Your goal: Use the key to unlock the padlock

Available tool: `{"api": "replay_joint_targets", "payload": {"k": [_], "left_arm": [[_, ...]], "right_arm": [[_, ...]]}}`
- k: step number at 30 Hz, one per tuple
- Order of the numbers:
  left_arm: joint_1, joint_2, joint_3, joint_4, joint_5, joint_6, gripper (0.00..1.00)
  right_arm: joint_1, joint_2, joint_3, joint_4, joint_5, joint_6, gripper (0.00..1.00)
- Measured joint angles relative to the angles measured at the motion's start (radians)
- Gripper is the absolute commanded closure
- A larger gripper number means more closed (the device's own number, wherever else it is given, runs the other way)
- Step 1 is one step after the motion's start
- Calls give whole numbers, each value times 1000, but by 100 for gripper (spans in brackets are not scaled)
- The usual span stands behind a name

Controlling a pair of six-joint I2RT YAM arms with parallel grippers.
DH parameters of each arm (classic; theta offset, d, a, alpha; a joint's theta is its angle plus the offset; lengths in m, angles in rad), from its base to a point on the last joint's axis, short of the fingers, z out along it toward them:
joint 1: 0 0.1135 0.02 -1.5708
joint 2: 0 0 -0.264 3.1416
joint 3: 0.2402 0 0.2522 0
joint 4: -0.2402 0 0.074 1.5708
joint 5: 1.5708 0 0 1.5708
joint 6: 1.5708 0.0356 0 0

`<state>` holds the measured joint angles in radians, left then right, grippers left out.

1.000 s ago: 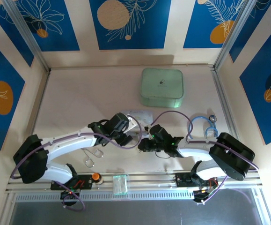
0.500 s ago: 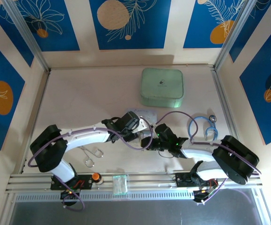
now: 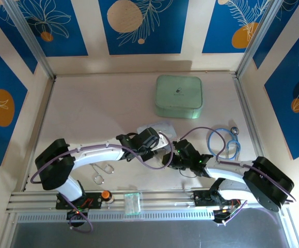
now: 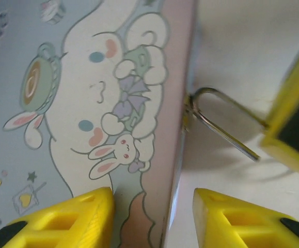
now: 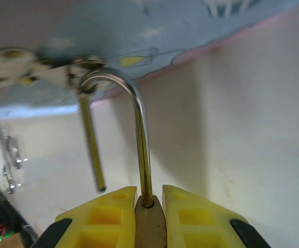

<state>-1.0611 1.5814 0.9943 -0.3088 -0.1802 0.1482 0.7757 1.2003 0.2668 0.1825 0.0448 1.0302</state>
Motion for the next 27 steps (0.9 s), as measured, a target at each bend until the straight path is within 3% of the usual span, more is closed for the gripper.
{"api": "replay_joint_targets", "payload": {"k": [7, 22, 27], "left_arm": [[-24, 15, 28, -42, 18, -8, 47], [-73, 59, 33, -20, -142, 11, 51], [-76, 73, 42, -12, -163, 10, 52]], "right_arm": [[-14, 49, -5, 52, -41, 30, 87], [-65, 70, -44, 184, -101, 71, 89], [-105, 11, -79, 207, -90, 74, 90]]}}
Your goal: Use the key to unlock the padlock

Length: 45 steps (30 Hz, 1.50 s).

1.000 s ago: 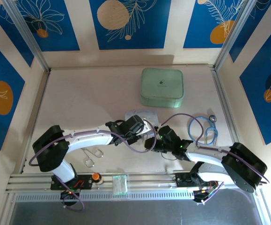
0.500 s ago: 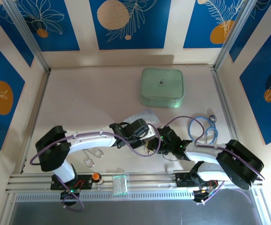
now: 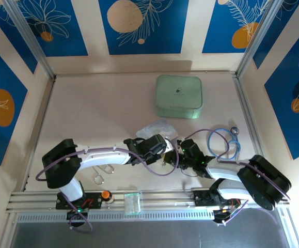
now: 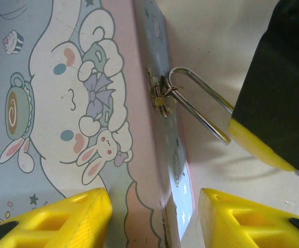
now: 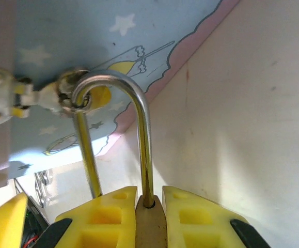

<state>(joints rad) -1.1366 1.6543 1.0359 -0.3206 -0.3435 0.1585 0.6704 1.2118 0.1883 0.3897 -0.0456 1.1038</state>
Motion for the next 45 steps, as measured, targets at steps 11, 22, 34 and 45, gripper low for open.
{"api": "replay_joint_targets", "payload": {"k": [11, 22, 34, 45], "left_arm": [[-1, 47, 45, 1, -29, 0, 55], [-1, 61, 65, -12, -37, 0, 57], [-1, 63, 69, -24, -50, 5, 57], [17, 64, 73, -43, -75, 3, 52]], "right_arm": [[-92, -57, -15, 24, -45, -26, 94], [-94, 129, -53, 320, -4, 50, 94], [-205, 190, 4, 327, -39, 75, 94], [-213, 193, 53, 171, -169, 15, 94]]}}
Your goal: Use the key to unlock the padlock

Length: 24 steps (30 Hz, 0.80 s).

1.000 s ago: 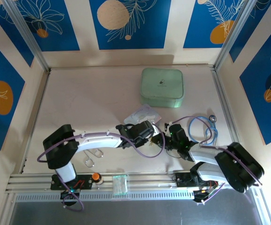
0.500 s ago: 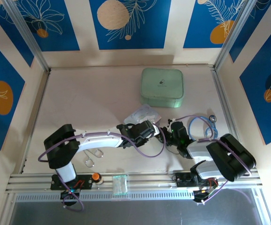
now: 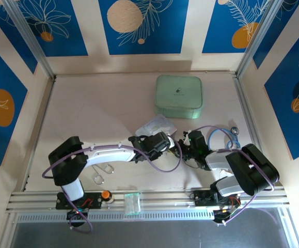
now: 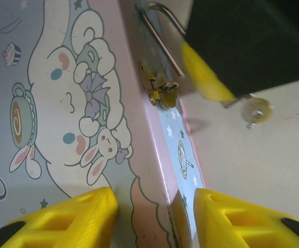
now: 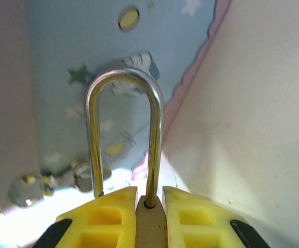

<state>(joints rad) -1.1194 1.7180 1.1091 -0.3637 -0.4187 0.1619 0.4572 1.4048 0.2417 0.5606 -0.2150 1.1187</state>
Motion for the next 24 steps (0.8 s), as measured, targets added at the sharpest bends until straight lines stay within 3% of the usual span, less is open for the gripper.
{"api": "replay_joint_targets", "payload": {"k": [9, 17, 24], "left_arm": [[60, 5, -9, -52, -100, 27, 30], [117, 4, -33, -42, -141, 23, 20], [121, -21, -56, -16, -152, -33, 9]], "right_arm": [[7, 10, 135, -353, -71, -139, 93], [2, 42, 298, -719, -58, -306, 87], [-10, 74, 374, -890, -45, -408, 80]]}}
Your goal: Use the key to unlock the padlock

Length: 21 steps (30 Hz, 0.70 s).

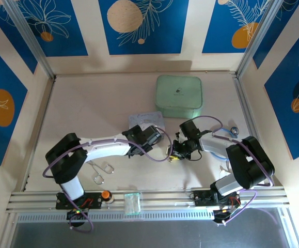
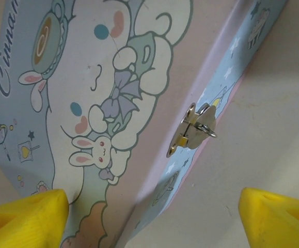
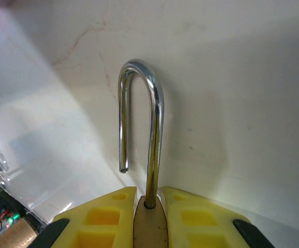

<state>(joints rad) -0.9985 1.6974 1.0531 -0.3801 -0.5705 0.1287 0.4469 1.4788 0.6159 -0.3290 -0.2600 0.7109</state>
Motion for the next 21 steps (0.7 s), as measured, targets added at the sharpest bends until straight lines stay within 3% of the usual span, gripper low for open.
{"api": "replay_joint_targets", "payload": {"k": [3, 9, 16, 21], "left_arm": [[0, -32, -5, 10, 0, -25, 2], [0, -64, -5, 40, -18, -49, 2], [0, -135, -7, 44, -19, -83, 1], [10, -233, -42, 68, -37, -114, 1]], "right_arm": [[-3, 1, 16, -52, 14, -27, 74], [-4, -1, 40, -117, 40, -59, 66], [-4, -19, 50, -167, 78, -78, 64], [1, -40, 70, -232, 134, -87, 38]]}}
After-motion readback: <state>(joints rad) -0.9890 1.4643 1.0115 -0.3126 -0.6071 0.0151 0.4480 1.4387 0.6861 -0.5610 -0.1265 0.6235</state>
